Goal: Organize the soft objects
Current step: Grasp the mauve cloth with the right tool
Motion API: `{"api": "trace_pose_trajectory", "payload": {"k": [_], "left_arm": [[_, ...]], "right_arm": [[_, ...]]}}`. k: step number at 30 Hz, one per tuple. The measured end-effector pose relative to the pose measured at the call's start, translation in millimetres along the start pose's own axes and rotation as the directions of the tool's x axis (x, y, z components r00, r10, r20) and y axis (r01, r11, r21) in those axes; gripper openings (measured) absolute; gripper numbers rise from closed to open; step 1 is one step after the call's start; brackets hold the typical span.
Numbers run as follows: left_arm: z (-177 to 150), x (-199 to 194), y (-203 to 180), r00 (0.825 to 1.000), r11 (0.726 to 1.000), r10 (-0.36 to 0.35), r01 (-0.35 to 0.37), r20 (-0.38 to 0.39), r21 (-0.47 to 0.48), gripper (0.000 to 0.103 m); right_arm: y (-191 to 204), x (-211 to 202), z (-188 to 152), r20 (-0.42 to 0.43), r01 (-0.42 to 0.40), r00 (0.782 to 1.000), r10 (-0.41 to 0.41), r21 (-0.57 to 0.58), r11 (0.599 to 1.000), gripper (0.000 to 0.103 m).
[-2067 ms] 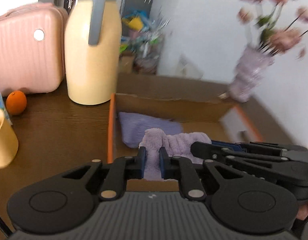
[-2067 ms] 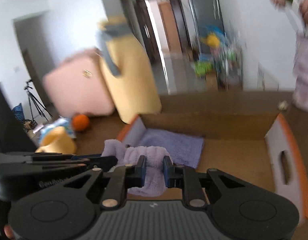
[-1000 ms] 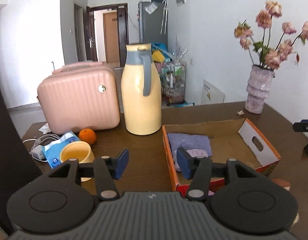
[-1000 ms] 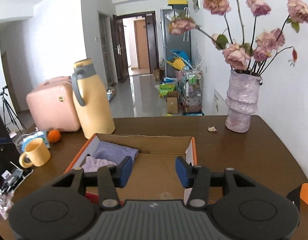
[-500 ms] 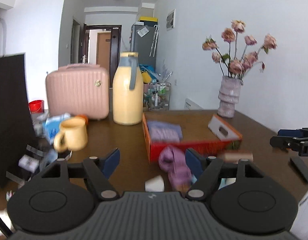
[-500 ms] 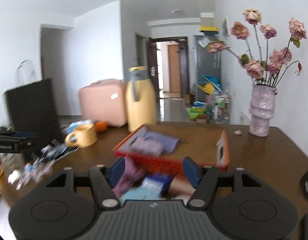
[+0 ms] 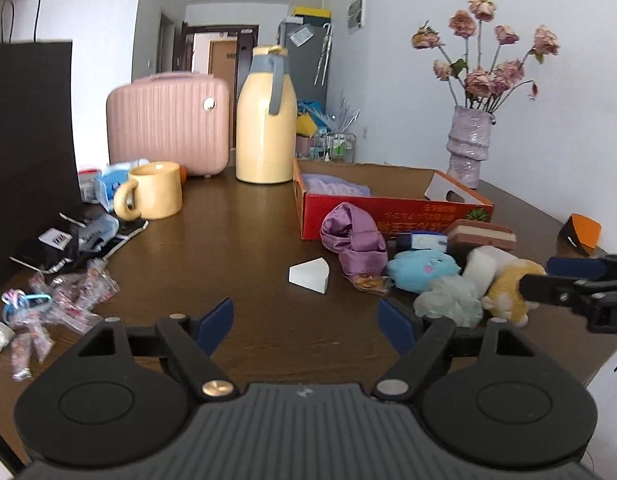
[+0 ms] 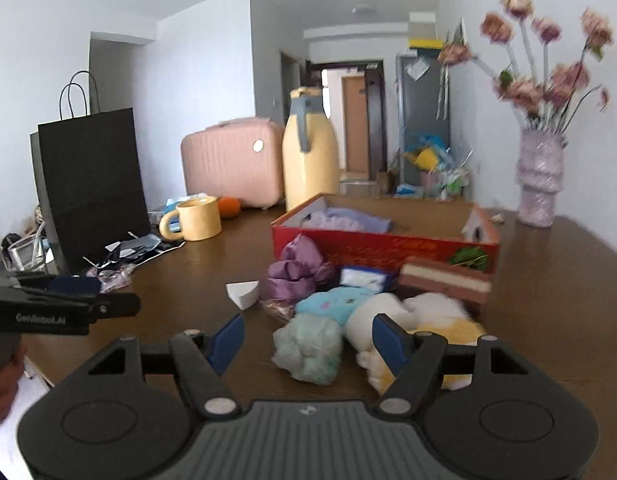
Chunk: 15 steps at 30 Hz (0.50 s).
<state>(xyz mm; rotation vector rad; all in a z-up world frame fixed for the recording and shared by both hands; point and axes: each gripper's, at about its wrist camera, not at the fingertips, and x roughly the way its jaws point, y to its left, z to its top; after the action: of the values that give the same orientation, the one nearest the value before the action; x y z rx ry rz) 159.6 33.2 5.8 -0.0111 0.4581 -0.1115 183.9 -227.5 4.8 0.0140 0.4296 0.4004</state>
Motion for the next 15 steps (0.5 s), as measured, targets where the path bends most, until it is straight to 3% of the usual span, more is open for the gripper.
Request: {"api": "trace_pose_trajectory", "payload": {"k": [6, 10, 14, 15], "left_arm": [[2.5, 41.5, 11.6, 0.999, 1.000, 0.015, -0.016, -0.052, -0.024, 0.082], [21.7, 76.6, 18.4, 0.997, 0.998, 0.060, -0.059, -0.046, 0.028, 0.082], [38.8, 102.3, 30.3, 0.996, 0.997, 0.074, -0.074, -0.040, 0.003, 0.082], [40.5, 106.7, 32.6, 0.996, 0.997, 0.072, -0.073, -0.042, -0.011, 0.082]], "right_arm": [[13.2, 78.6, 14.8, -0.044, -0.011, 0.999, 0.011, 0.004, 1.000, 0.069], [19.6, 139.6, 30.8, -0.085, 0.009, 0.996, -0.008, 0.017, 1.000, 0.067], [28.6, 177.8, 41.3, -0.124, 0.079, 0.989, -0.081, -0.019, 0.997, 0.057], [28.5, 184.4, 41.4, -0.132, 0.087, 0.987, -0.089, -0.022, 0.996, 0.048]]}}
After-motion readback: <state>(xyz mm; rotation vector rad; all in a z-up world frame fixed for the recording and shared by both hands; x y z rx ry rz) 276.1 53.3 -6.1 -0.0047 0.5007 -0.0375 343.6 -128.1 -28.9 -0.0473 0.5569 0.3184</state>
